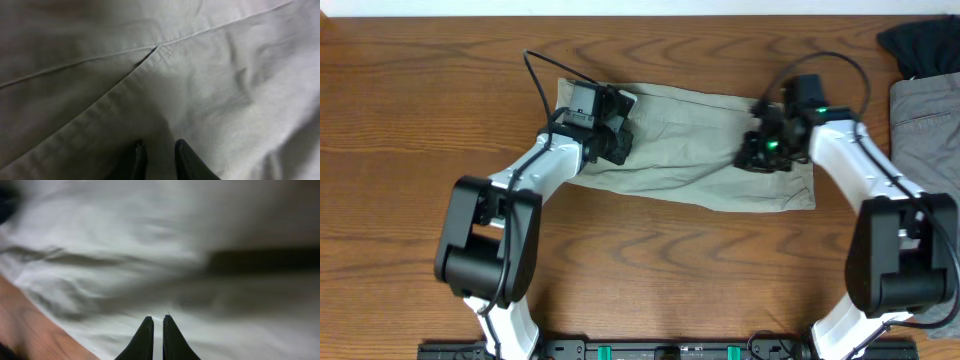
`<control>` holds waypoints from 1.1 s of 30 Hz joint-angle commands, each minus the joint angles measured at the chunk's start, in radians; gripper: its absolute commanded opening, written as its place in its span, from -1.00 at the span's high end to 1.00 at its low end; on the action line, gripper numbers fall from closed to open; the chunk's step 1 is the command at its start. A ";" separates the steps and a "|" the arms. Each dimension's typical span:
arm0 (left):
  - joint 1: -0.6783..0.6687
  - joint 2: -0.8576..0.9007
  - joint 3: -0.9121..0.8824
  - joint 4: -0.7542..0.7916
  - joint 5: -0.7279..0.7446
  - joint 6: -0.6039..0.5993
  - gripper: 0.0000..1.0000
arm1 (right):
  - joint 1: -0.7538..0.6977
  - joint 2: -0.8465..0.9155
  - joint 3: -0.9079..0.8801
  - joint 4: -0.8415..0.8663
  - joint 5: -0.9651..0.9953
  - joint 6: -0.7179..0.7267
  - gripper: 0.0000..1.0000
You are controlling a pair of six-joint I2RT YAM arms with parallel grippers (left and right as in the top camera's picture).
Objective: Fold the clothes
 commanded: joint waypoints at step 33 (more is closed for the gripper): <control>0.148 -0.256 0.035 -0.087 -0.196 -0.130 0.09 | 0.050 0.078 -0.134 -0.112 0.368 0.030 0.98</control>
